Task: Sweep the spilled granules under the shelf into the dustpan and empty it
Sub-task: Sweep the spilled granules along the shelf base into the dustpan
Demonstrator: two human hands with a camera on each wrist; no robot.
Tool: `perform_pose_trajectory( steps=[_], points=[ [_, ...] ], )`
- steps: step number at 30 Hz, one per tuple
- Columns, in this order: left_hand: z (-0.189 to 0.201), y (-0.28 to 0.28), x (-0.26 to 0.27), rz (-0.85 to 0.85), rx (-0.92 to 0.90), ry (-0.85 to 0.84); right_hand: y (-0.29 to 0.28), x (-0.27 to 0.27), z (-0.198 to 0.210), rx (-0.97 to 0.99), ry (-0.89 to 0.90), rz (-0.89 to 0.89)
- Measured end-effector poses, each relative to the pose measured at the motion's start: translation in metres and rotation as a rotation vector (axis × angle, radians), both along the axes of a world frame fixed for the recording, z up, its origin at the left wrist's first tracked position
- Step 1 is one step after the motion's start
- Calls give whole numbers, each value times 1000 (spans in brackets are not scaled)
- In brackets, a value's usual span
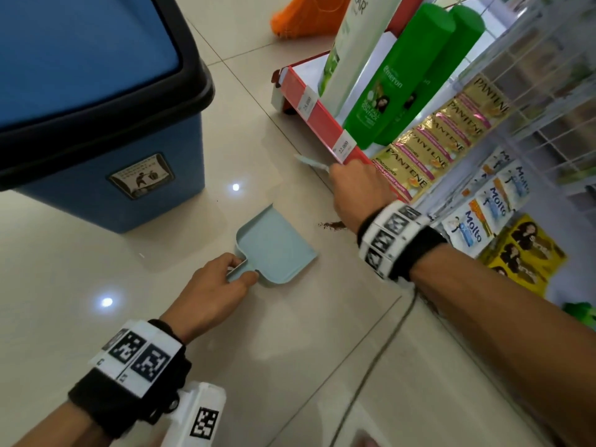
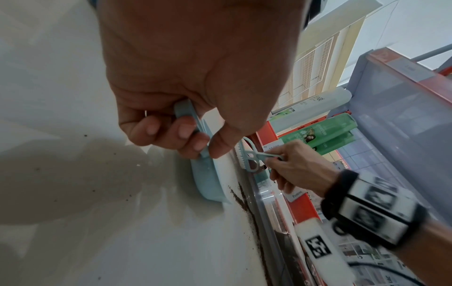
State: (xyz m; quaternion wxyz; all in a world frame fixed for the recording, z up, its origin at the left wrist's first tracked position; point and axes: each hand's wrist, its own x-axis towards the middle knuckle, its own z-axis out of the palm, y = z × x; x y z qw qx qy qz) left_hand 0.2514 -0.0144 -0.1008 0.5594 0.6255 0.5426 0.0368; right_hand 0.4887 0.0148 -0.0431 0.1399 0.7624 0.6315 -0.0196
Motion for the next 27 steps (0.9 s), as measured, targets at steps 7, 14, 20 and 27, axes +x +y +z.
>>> perform_pose_trajectory(
  steps=[7, 14, 20, 27],
  points=[
    [4, -9, -6, 2, 28, 9, -42, 15, 1, -151, -7, -19],
    [3, -10, -5, -21, 26, 20, -67, 30, 16, 4, 90, 8],
    [0, -12, -2, -45, 43, 21, -24, 20, -1, 3, 14, 41],
    [0, -13, -8, -33, 47, 28, -86, 37, 1, -153, -12, 24]
  ],
)
